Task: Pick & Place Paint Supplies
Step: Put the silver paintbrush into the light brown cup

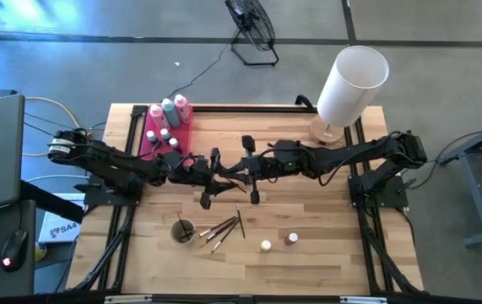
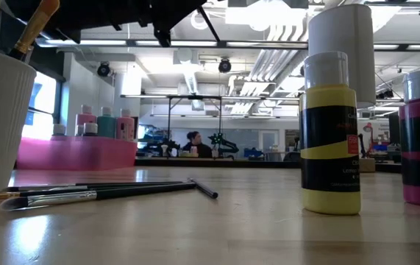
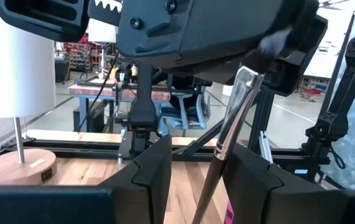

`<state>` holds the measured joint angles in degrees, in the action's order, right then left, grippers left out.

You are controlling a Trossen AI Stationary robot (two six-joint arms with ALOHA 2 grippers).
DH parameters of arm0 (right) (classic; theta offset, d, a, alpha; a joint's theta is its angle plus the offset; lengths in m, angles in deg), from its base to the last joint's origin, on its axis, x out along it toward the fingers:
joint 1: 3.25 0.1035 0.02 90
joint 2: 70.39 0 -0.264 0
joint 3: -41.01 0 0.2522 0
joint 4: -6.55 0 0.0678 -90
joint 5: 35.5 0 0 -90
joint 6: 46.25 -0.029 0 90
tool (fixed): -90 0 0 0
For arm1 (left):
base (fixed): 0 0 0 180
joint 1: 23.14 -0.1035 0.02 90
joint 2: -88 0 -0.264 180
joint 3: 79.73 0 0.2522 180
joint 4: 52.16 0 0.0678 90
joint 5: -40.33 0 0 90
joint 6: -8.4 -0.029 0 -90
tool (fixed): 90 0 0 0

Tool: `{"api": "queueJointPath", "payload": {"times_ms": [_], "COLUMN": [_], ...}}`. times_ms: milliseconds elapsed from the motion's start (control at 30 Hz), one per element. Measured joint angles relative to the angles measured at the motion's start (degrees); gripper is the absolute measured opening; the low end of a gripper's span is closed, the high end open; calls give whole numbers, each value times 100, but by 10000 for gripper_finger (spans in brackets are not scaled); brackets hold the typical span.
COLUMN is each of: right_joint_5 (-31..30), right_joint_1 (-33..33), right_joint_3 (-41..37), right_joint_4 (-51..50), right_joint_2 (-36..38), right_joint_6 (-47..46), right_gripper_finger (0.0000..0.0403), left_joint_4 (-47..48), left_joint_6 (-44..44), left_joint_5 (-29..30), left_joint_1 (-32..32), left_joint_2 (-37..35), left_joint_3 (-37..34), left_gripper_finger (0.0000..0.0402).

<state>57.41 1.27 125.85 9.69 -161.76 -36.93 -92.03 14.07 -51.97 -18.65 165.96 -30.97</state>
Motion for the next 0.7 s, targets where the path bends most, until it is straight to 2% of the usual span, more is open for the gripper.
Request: {"api": "queueJointPath", "payload": {"times_ms": [433, 700], "right_joint_5": [-1, -1], "right_joint_1": [0, 0], "right_joint_3": [0, 1], "right_joint_4": [-36, -36], "right_joint_2": [0, 2], "right_joint_6": [0, -2], "right_gripper_finger": [4, 4], "left_joint_4": [11, 17], "left_joint_6": [-2, 4], "left_joint_5": [-13, -13], "left_joint_1": [0, 0], "left_joint_2": [7, 7], "left_joint_3": [0, 0], "left_gripper_finger": [126, 52]}}
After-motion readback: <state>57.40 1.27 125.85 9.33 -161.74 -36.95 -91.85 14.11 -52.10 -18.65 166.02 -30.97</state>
